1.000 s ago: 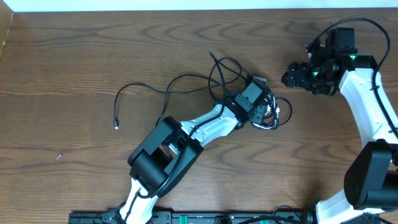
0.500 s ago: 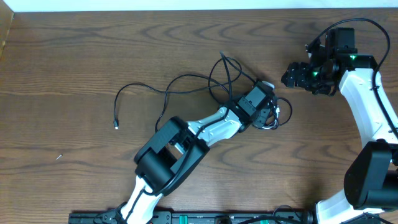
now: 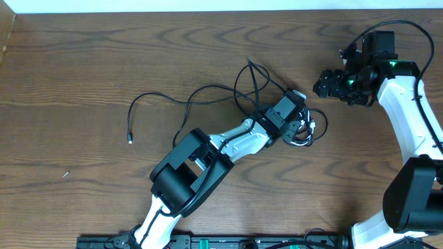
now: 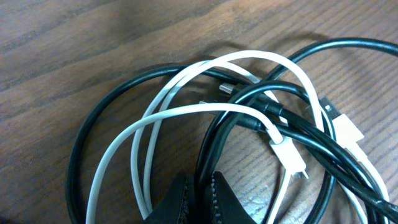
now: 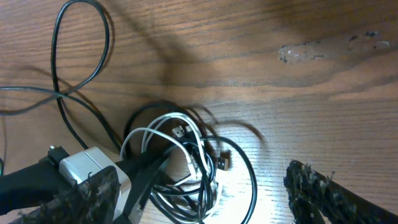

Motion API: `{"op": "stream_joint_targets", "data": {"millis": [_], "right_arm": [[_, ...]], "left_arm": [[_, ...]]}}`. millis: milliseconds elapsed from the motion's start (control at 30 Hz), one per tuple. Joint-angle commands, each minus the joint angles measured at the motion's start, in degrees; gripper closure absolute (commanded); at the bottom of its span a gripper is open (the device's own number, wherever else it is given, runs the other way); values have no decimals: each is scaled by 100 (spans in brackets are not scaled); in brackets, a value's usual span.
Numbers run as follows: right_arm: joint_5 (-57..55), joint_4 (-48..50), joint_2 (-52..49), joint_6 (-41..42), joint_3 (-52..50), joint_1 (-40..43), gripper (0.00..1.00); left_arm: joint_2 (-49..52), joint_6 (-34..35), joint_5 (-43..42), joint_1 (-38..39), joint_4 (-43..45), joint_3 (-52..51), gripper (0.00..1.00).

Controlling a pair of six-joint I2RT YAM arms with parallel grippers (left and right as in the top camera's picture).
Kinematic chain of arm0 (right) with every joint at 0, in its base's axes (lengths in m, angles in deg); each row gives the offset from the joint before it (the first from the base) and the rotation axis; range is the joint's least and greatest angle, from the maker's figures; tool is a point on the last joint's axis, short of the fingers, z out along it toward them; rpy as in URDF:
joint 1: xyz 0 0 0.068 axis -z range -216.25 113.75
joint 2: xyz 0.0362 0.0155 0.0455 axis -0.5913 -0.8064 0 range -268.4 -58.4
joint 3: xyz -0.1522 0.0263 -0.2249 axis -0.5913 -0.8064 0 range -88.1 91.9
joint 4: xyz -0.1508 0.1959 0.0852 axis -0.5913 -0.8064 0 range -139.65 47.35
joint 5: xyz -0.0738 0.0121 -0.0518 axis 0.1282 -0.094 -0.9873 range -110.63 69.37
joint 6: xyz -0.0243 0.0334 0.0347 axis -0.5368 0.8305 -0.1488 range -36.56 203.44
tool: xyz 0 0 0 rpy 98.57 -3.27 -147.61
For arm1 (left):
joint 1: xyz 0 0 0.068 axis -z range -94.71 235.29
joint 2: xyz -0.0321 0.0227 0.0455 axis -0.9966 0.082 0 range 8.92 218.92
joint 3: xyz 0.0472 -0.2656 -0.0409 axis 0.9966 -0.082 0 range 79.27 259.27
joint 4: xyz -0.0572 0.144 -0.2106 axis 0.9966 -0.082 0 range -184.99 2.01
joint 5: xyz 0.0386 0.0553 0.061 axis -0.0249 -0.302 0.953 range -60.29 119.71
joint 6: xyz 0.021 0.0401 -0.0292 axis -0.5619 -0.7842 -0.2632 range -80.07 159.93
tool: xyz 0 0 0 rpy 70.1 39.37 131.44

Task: Untangle cables

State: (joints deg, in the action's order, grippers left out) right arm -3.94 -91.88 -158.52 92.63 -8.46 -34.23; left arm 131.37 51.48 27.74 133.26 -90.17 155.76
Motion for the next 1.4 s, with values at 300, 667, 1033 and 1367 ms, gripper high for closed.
{"op": "stream_joint_targets", "data": {"millis": [300, 667, 1033, 1367], "right_arm": [[417, 22, -33, -125, -52, -22, 17], [2426, 299, -20, -715, 101, 4, 19], [3862, 411, -11, -715, 181, -35, 20], [4061, 575, -13, -664, 179, -317, 21]], "left_arm": [[-2223, -166, -151, -284, -527, -35, 92], [-3056, -142, -791, -883, -1843, -35, 92], [-2997, -146, -221, -1587, -2004, -35, 92], [-2813, -168, 120, -1587, -1980, -35, 93]]}}
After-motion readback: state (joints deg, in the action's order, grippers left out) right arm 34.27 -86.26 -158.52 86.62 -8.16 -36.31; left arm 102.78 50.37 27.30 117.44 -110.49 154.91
